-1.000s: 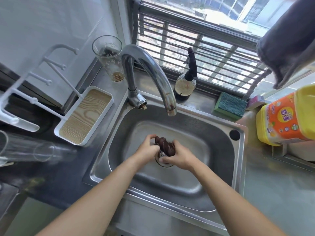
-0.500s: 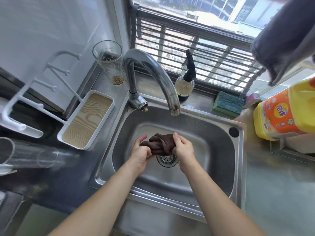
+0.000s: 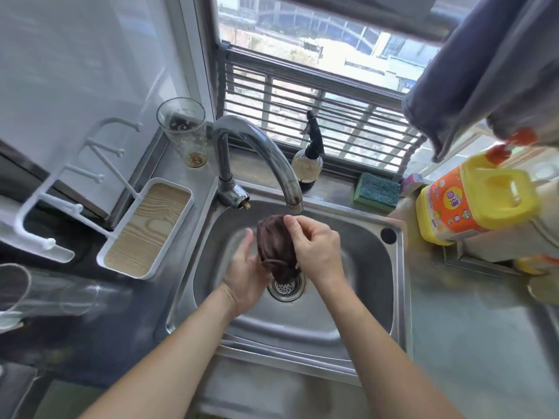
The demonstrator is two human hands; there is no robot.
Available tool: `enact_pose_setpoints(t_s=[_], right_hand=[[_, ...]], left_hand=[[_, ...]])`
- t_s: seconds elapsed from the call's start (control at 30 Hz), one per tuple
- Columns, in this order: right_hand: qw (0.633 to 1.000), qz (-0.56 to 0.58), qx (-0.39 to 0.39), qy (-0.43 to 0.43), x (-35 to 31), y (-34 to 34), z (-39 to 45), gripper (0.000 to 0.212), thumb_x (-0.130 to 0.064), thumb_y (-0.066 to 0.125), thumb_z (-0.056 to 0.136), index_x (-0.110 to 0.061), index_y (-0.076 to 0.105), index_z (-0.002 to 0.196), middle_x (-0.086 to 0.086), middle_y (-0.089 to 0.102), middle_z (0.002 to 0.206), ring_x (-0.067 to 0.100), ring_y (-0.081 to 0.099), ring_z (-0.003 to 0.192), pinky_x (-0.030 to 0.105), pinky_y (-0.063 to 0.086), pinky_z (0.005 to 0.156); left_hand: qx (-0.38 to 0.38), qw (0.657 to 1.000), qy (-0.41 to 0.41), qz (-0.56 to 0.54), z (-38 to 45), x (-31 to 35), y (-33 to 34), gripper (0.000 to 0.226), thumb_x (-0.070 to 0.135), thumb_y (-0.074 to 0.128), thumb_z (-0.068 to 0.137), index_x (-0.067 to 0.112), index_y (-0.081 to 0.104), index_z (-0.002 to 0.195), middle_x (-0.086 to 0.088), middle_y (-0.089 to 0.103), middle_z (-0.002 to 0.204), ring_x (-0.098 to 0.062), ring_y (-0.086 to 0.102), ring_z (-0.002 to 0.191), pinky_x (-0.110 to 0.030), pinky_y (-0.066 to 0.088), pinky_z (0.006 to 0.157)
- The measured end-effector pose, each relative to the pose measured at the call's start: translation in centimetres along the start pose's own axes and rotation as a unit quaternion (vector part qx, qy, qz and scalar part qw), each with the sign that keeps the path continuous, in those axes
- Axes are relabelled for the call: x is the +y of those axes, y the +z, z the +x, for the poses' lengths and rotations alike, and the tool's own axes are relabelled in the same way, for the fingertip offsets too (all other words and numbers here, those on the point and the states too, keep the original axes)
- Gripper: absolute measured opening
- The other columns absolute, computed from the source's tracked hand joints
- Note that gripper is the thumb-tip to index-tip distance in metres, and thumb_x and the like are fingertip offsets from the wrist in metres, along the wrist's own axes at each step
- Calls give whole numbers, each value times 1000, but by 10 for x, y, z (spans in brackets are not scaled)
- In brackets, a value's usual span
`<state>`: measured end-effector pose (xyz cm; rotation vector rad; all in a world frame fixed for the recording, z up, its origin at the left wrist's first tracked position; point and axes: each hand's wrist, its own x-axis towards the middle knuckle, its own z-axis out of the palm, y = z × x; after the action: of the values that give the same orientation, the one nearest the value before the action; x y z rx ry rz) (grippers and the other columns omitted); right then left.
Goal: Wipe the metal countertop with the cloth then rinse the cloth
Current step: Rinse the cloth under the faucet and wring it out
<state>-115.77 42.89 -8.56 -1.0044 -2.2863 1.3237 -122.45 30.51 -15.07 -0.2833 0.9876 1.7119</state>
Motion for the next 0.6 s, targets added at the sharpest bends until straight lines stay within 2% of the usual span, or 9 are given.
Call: enact_pose_setpoints(t_s=[0.07, 0.13, 0.17, 0.23, 0.33, 0.37, 0.43, 0.53, 0.6], right_hand=[[996, -75, 33, -30, 3, -7, 1, 26, -43, 62, 100, -24, 78, 94, -2, 75, 74, 16, 69, 72, 36, 53, 68], [994, -90, 45, -34, 8, -12, 0, 26, -41, 62, 100, -24, 78, 92, -1, 74, 70, 17, 66, 67, 35, 50, 65], [993, -95, 57, -39, 13, -14, -1, 25, -39, 62, 100, -23, 78, 91, -1, 73, 69, 17, 65, 66, 34, 47, 63], [990, -86, 101, -44, 22, -20, -3, 26, -35, 62, 101, -19, 76, 87, -1, 70, 66, 16, 60, 62, 29, 40, 60], [989, -49, 142, -8, 30, -29, -1, 43, -40, 56, 104, -19, 55, 66, -4, 52, 53, 12, 47, 52, 32, 33, 56], [990, -37, 134, 1, 29, -31, 1, 47, -42, 54, 104, -20, 48, 63, -5, 47, 51, 12, 45, 51, 33, 33, 56], [993, -19, 114, 10, 26, -33, 4, 50, -44, 52, 105, -19, 42, 62, -6, 43, 51, 12, 41, 52, 38, 36, 57], [990, 55, 113, 67, 20, -31, 9, 46, -41, 49, 106, -14, 48, 68, -11, 47, 55, 11, 44, 56, 38, 40, 59], [971, 172, 82, 146, 14, -29, 10, 39, -37, 50, 106, -17, 59, 74, -12, 56, 63, 10, 52, 61, 33, 45, 60]], left_hand=[[-16, 995, 23, 97, -2, -3, 4, 55, 56, 49, 98, 12, 73, 120, -7, 76, 114, -14, 72, 100, -28, 56, 86], [30, 974, 72, 211, 0, -7, 6, 29, 24, 65, 97, 7, 71, 119, -14, 75, 117, -18, 70, 107, -35, 52, 104], [73, 971, 87, 212, 2, -8, 4, 25, 11, 66, 94, 3, 70, 118, -19, 74, 117, -24, 68, 110, -41, 46, 111], [126, 975, 103, 153, 3, -7, -2, 20, 2, 64, 93, 3, 70, 112, -20, 72, 114, -27, 69, 104, -39, 48, 109], [164, 970, 128, 130, -2, -1, -6, 19, 11, 68, 92, 4, 72, 110, -15, 73, 105, -26, 68, 97, -33, 53, 91], [166, 970, 130, 121, -5, 1, -5, 30, 18, 73, 89, 1, 72, 114, -16, 73, 107, -29, 66, 100, -36, 52, 91], [130, 986, 61, 79, -10, 2, -4, 54, 37, 75, 85, 1, 67, 126, -18, 72, 119, -33, 66, 106, -40, 54, 92], [86, 988, -74, 110, -17, -1, 0, 55, 55, 64, 90, 13, 69, 125, -13, 74, 121, -29, 72, 105, -41, 62, 82], [88, 977, -123, 150, -17, -7, 5, 55, 60, 60, 91, 16, 67, 125, -13, 74, 120, -32, 71, 108, -47, 57, 96]])
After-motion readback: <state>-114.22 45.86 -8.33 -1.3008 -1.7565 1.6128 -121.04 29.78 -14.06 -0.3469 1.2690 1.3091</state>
